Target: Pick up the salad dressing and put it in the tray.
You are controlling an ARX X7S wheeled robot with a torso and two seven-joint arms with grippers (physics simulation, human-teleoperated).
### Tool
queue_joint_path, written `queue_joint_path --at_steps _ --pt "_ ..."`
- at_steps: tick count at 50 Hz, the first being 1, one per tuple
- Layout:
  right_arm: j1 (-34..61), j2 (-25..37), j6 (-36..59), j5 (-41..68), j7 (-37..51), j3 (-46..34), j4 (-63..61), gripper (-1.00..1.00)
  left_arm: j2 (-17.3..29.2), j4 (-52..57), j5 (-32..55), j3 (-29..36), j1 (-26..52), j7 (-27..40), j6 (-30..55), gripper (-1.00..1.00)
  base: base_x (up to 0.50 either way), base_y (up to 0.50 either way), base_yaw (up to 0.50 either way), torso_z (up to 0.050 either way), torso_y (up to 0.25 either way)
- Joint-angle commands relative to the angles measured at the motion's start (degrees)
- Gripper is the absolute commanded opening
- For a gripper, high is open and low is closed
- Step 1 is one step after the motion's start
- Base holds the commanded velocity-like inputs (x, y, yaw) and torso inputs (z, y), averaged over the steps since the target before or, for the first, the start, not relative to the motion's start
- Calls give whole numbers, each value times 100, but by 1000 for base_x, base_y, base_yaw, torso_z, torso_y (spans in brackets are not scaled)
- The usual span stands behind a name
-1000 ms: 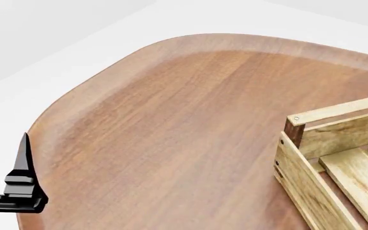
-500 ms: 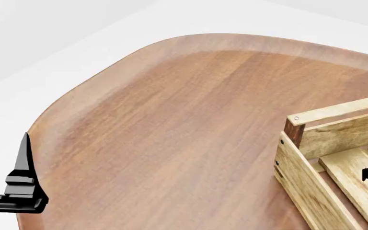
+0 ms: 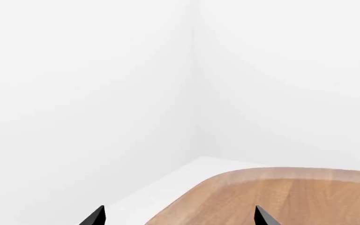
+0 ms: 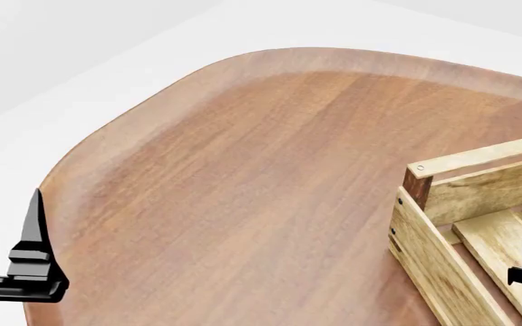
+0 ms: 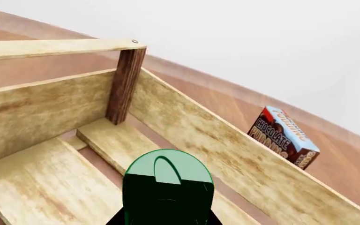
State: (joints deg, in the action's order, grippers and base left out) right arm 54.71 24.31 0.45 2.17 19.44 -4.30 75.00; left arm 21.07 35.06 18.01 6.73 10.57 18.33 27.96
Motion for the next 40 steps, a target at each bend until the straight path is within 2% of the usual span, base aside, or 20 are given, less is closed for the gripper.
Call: queue_joint_path --at_steps 1,12,13,40 --pt "-34 -5 53 -200 48 12 -3 -100 20 9 11 4 5 22 -7 100 0 0 0 0 0" --pt "-65 -4 64 -212 37 26 -3 -100 38 38 24 22 6 43 4 100 0 0 0 0 0" --pt "-76 -5 71 -222 36 14 -2 100 37 42 29 26 5 44 8 100 0 0 0 0 0" --pt "-71 45 45 -188 51 44 -3 100 67 47 56 67 17 77 -9 100 0 0 0 0 0"
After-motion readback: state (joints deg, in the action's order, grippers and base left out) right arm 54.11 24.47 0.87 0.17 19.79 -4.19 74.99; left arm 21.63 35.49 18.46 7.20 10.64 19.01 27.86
